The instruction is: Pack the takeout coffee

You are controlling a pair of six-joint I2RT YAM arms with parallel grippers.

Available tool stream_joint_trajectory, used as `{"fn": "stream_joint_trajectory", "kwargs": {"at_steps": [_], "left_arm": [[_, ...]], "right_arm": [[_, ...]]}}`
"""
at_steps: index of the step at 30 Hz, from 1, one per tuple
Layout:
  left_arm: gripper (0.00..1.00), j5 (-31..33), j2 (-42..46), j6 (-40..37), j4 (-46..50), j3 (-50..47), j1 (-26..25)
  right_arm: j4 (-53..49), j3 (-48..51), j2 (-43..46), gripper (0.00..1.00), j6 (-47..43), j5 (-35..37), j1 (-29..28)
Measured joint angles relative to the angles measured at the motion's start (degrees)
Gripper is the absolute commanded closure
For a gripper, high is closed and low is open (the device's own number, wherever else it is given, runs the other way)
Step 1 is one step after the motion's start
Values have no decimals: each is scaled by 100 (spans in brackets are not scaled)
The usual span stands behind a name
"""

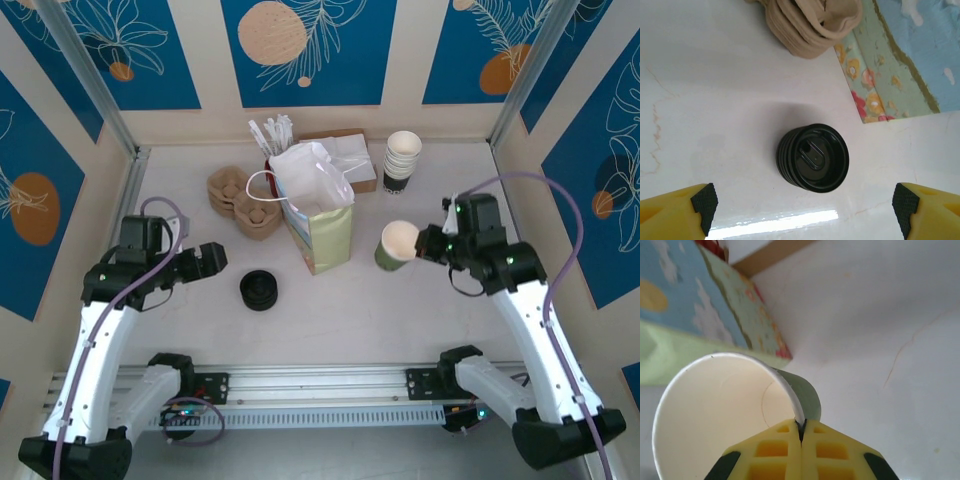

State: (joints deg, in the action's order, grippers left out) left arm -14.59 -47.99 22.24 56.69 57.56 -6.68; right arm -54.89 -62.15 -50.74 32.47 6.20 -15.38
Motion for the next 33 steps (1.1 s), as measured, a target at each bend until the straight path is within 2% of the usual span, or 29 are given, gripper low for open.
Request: {"fn": "stream_joint_trajectory", "kwargs": {"at_steps": [7, 12, 20, 26, 33], "left_arm": [[10, -173, 153, 271, -35, -448, -68], [11, -302, 181, 472, -203, -769, -155], [12, -273, 223, 907, -741, -1353, -444], [12, -138, -26, 1088, -962, -1478, -590], [12, -31, -291, 1091, -1178, -1558, -702]], "right_arm": [[310, 1316, 817, 99, 981, 468, -1344], [748, 2002, 793, 99, 1502, 881, -2070], [1631, 2614, 660, 98, 1963, 1222, -2671], [2153, 2640, 151, 98, 2168, 1423, -3108], [2234, 2498, -496, 98, 2197, 1587, -3390]]}}
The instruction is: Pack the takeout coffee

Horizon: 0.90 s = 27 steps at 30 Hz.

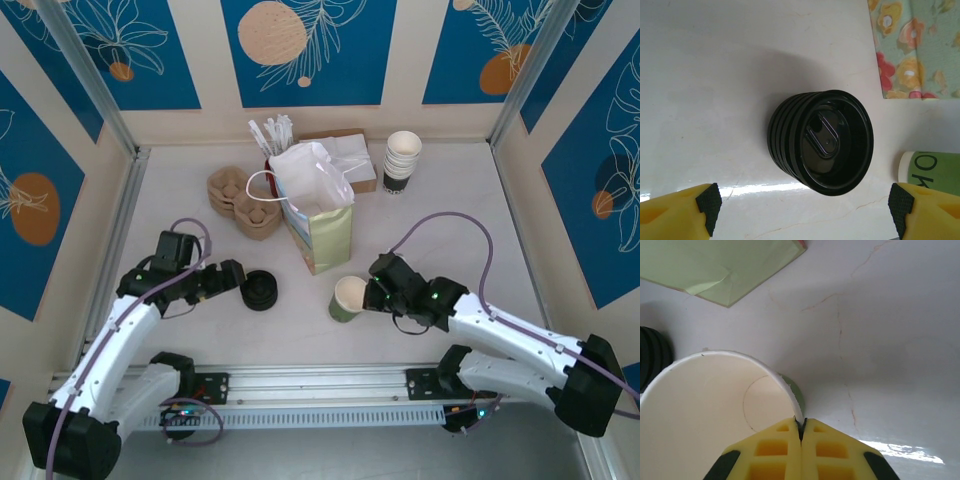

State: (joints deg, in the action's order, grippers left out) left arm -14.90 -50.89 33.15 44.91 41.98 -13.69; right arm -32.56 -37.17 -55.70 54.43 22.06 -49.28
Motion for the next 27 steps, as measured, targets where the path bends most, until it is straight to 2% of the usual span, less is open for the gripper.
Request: {"fn": "stream_joint_trajectory", "kwargs": {"at_steps": [14, 18, 27], "left_arm": [[12, 195, -490, 0, -278, -70, -321], [13, 256, -603, 0, -343, -70, -398], [27, 334, -951, 85, -450, -70, -584]], "right_arm": [[-2, -448, -535, 92, -44, 214, -308], [22, -531, -713, 87, -44, 223, -372], [37, -691, -938, 67, -11, 223, -431]]}}
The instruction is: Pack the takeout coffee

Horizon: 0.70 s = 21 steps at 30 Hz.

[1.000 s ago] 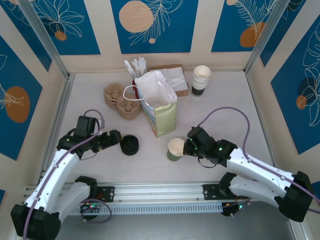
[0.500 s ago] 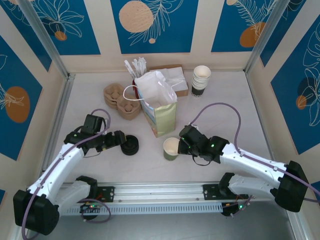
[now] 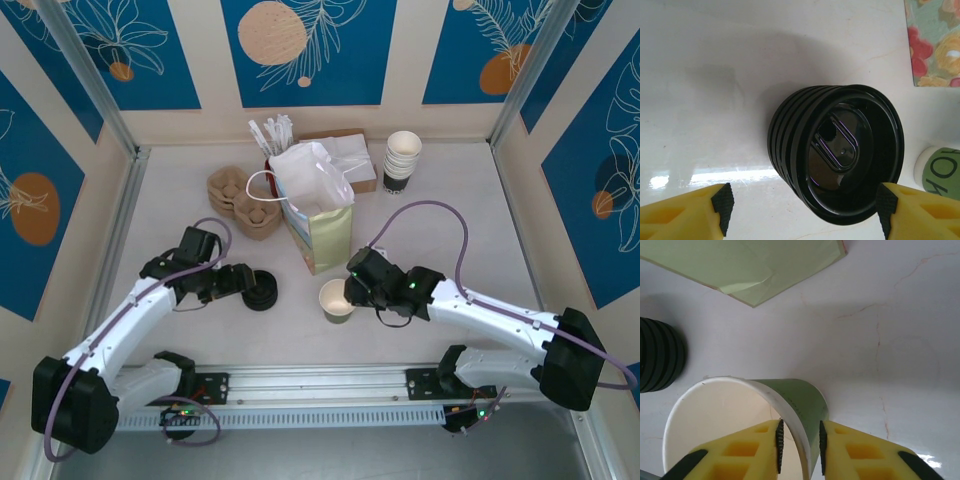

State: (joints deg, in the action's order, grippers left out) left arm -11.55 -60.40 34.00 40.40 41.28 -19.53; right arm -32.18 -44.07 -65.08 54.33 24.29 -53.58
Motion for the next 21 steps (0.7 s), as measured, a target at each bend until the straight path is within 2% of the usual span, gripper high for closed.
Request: {"fn": "stream_joint_trajectory", "kwargs": {"at_steps": [7, 10, 21], "left_arm": [[43, 79, -258, 22, -105, 0, -175], [49, 120, -341, 42, -140, 0, -229], [62, 304, -575, 63, -190, 17, -409]], "right_arm": [[-85, -192, 9, 57, 9, 2, 2], [-149, -256, 94, 56, 7, 0, 42], [-483, -435, 752, 55, -92, -7, 404]]}}
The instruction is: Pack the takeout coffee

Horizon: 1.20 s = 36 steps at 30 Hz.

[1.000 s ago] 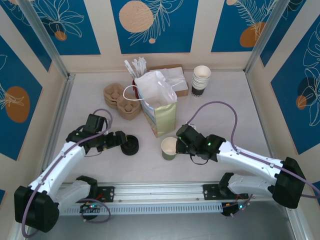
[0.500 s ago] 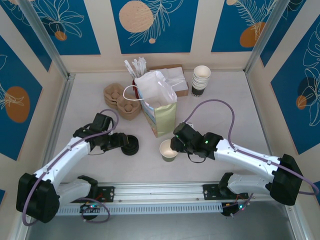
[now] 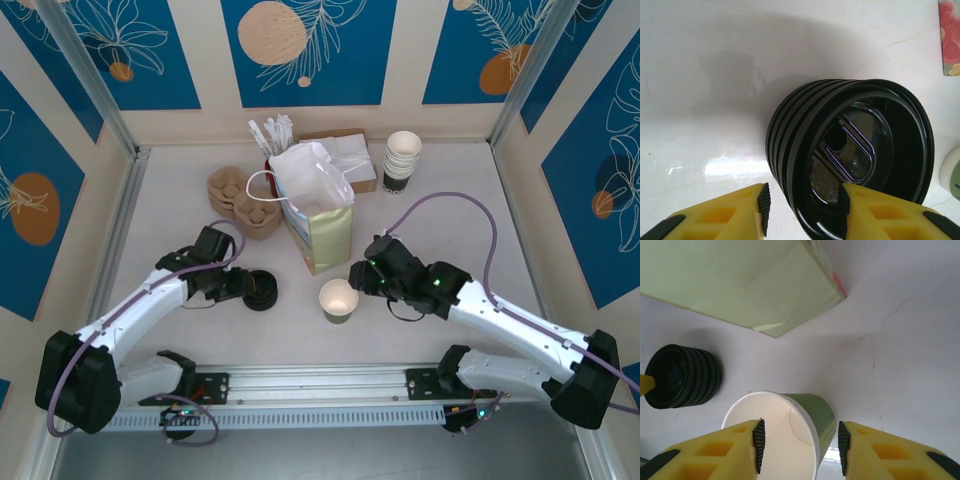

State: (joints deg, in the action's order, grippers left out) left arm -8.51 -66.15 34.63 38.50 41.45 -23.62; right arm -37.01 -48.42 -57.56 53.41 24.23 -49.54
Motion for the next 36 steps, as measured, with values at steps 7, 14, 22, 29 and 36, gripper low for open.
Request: {"fn": "stream_joint_trajectory", "kwargs": {"at_steps": [7, 14, 22, 29, 36], "left_arm": [[69, 76, -79, 87, -4, 57, -107], [75, 157, -85, 107, 0, 70, -166], [78, 203, -81, 109, 9, 245, -203], [80, 245, 37, 149, 116, 374, -216], [82, 286, 160, 149, 170, 442, -216]], "right_arm": [[-79, 24, 280, 55, -9, -50, 304], [-166, 96, 417, 55, -37, -186, 555], [-188, 96, 516, 55, -52, -466, 820], [-210, 50, 654, 54, -46, -844, 1008], [-203, -173, 807, 54, -24, -1128, 1123]]}}
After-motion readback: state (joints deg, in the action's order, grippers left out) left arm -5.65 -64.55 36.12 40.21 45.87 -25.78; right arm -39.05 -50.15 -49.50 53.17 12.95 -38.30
